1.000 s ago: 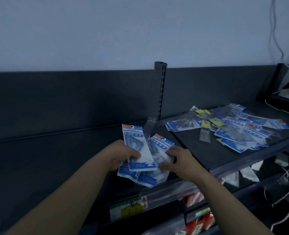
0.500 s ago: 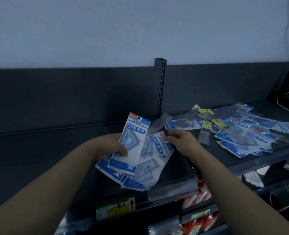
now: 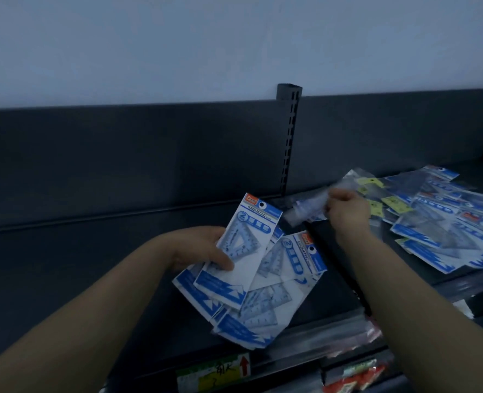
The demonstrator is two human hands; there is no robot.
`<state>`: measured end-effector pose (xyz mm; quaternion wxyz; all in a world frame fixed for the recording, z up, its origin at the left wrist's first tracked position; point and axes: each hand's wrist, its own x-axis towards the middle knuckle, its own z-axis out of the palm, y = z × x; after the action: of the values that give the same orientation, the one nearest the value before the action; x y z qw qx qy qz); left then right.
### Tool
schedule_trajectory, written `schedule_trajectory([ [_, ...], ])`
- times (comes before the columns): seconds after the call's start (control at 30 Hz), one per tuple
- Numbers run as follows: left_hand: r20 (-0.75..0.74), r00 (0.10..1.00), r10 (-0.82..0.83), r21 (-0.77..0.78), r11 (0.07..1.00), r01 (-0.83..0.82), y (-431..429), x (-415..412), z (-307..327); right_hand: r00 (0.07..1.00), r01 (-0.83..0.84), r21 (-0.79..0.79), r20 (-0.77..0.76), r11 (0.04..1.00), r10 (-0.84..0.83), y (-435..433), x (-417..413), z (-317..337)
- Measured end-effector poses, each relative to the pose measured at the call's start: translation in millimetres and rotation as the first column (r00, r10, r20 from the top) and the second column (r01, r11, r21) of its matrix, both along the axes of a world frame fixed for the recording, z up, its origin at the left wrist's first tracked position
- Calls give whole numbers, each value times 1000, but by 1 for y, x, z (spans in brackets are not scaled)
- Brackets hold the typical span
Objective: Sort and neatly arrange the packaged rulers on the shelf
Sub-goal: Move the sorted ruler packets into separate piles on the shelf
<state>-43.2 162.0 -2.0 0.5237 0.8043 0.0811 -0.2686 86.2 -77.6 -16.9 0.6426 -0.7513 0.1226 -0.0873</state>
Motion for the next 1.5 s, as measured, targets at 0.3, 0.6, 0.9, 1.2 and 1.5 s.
schedule_trajectory([
  [0.3,82,987,141,-73,988,-135,3,-6,-12,930,-358,-355,-220,864,295,-39,-56,17],
  [0.6,166,952,259,-57,966,-253,-19,-25,-13,811,-584,-410,-324,700,487,-23,-106,5],
  [0.9,181,888,422,-132,905,-404,-34,-45,-18,845,-449,26,-311,893,434,-18,-118,-4],
  [1.2,185,828,529,-246,841,-482,-53,-63,-20,758,-563,81,-347,823,553,-18,-125,2],
  [1.5,73,750,657,-431,699,-570,-70,-70,-12,744,-591,100,-316,800,589,-27,-125,-4],
])
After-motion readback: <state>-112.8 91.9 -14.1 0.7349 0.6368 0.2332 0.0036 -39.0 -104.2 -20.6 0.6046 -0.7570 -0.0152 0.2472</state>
